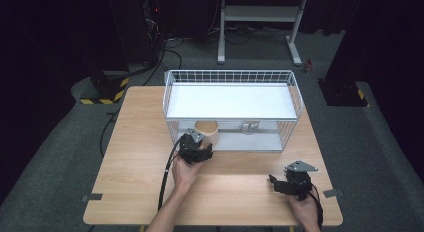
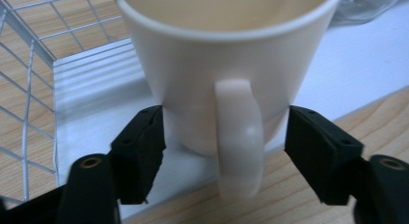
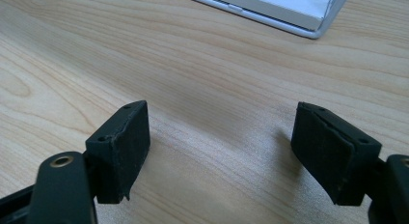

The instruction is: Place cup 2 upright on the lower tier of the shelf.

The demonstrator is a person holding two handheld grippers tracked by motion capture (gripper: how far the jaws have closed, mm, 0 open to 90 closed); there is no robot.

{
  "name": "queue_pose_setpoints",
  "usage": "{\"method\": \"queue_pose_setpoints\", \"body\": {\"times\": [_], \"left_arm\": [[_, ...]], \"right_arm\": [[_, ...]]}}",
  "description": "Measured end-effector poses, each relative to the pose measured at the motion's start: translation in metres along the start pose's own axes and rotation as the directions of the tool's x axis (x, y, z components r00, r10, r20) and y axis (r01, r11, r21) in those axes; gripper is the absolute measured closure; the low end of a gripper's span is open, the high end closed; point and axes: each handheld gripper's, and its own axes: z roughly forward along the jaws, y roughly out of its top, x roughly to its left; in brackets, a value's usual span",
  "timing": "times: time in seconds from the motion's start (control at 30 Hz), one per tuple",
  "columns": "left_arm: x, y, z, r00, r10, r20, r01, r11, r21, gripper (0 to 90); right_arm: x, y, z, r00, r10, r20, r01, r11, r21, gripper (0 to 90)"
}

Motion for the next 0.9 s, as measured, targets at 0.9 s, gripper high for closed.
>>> {"method": "queue_pose_setpoints", "body": {"times": [0.9], "left_arm": [[0.002, 0.008, 0.030, 0.9983, -0.040, -0.043, 0.041, 0.9982, 0.043, 64.0]], "right_arm": [[0.000, 0.000, 0.000, 1.0000, 0.000, -0.001, 0.000, 1.000, 0.000, 21.9]]}}
